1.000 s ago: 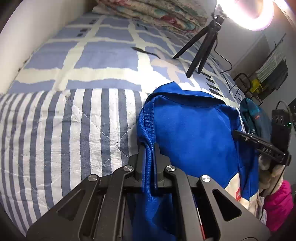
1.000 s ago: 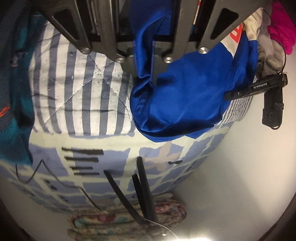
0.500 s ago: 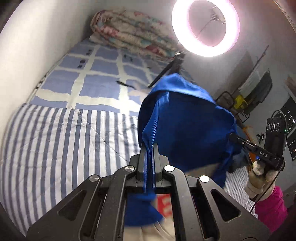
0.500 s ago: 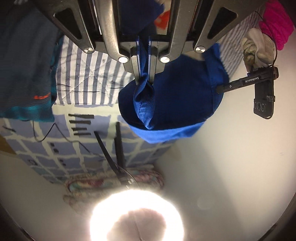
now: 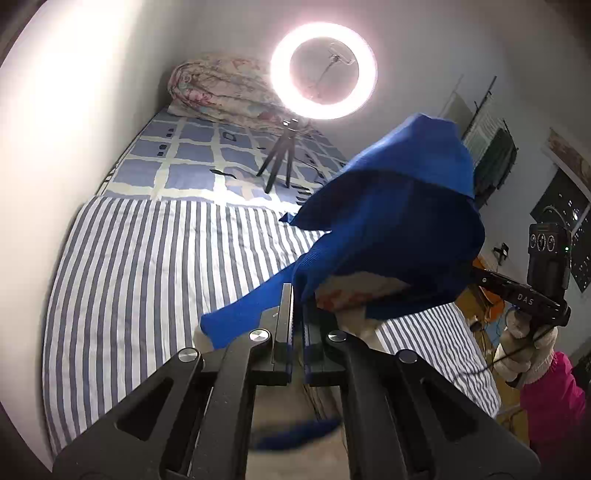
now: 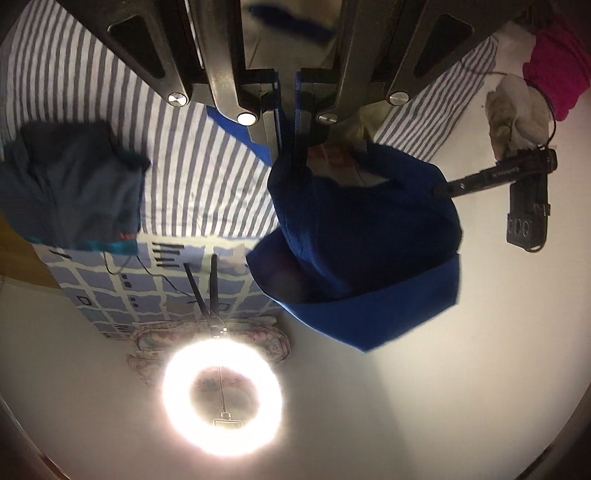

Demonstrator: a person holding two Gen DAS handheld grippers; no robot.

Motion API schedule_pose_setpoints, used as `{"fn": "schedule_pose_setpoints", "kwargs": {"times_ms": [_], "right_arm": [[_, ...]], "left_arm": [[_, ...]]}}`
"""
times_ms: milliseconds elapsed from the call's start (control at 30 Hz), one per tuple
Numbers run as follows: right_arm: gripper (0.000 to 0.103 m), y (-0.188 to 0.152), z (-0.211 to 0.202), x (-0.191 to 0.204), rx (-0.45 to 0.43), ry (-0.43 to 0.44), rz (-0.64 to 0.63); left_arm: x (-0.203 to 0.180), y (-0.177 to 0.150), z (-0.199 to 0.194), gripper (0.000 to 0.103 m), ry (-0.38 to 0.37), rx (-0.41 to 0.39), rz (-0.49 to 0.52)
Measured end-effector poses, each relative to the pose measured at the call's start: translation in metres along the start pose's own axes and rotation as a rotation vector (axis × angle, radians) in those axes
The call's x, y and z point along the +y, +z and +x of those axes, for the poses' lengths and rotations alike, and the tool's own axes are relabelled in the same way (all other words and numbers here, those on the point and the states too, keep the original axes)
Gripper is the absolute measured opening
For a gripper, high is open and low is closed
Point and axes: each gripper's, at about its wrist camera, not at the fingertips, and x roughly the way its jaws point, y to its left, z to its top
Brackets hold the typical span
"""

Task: Fold large clothes
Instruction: 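Fold the blue collar end over onto the folded hem with both grippers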

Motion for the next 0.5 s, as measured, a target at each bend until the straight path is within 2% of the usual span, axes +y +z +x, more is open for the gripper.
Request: {"fn": "schedule_pose_setpoints", "kwargs": {"times_ms": [267,500], "right_arm": [[0.002,-0.074,-0.041,0.027,0.044,-0.028,-0.003],[0.002,-0.154,-0.056,0.046,0.118,-0.07,-0.032]], "left_arm": [[-0.019,-0.082,-0.037,0.001,-0.005,0.042,-0.018],[-0.015,-0.149,-0.044,0.001,0.024,0.114,-0.029]]}}
